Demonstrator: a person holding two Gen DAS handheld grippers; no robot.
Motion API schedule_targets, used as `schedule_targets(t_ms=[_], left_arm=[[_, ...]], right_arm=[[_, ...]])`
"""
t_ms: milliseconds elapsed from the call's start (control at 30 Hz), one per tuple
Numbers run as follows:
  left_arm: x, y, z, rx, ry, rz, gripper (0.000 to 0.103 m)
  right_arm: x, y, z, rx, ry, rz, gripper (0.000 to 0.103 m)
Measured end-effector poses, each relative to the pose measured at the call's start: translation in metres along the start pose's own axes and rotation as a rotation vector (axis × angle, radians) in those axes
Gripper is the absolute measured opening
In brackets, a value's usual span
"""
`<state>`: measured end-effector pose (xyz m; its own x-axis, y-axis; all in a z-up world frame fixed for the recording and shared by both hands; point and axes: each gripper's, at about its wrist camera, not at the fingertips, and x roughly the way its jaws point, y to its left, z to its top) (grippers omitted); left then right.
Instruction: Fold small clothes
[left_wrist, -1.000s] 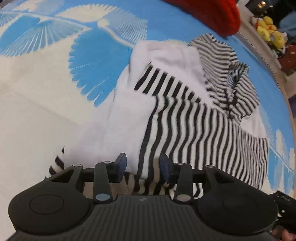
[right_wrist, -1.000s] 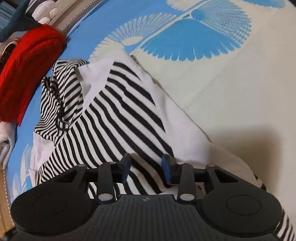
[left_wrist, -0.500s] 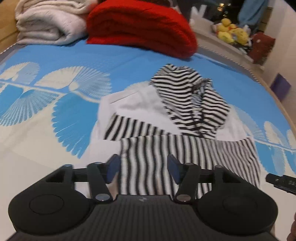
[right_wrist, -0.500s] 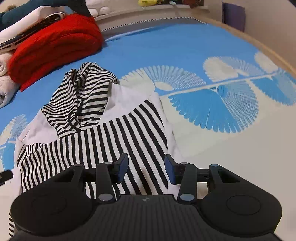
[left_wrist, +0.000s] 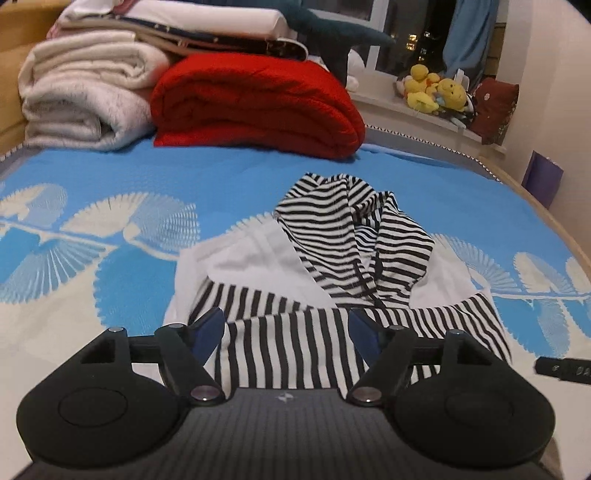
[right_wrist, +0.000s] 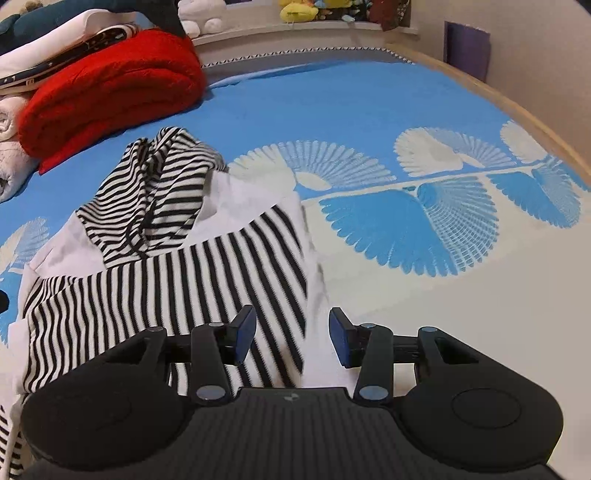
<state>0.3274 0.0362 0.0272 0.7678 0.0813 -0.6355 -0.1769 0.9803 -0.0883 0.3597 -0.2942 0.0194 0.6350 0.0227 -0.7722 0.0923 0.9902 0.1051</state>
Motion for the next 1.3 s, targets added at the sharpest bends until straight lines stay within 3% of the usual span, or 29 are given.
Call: schedule_targets(t_ms=[467,533,567,633,667,733,900,1067,1300], left_arm=[[0.015,-0.002,0.005,-0.007,-0.003,-0.001,0.071],[0.015,-0.002,0.006,-0.011,0.009,-0.011,0.056],[0.015,-0.001,0.007,-0.005,0.013,-0.010,0.053],[0.014,-0.001,0.009,0.023,0.008,-0.004,0.030],[0.013,0.000,0.012,0.037,0.004,0.008,0.025],[0.009,0.005,0.017,0.035,0.008,0.020,0.018],[0.015,0.017,0.053,0.025,0.016,0.037,0.016],[0.069,0.015,0.109,-0.014,0.014,0.011,0.016],[0.202,0.001,0.160,-0.034,0.123,-0.029,0.017]], right_arm=[[0.005,-0.022,0.009,0.002,0.014,-0.005,0.045],[0.006,-0.023,0.010,-0.005,0.020,-0.008,0.045],[0.007,-0.024,0.011,-0.008,0.024,-0.008,0.045],[0.007,-0.025,0.013,-0.009,0.029,-0.007,0.045],[0.007,-0.026,0.014,-0.007,0.032,-0.004,0.045],[0.007,-0.027,0.017,-0.002,0.035,0.004,0.045],[0.005,-0.025,0.025,-0.013,0.029,0.023,0.045],[0.006,-0.015,0.030,-0.057,0.024,0.048,0.045],[0.020,-0.004,0.030,-0.144,0.062,0.058,0.045]])
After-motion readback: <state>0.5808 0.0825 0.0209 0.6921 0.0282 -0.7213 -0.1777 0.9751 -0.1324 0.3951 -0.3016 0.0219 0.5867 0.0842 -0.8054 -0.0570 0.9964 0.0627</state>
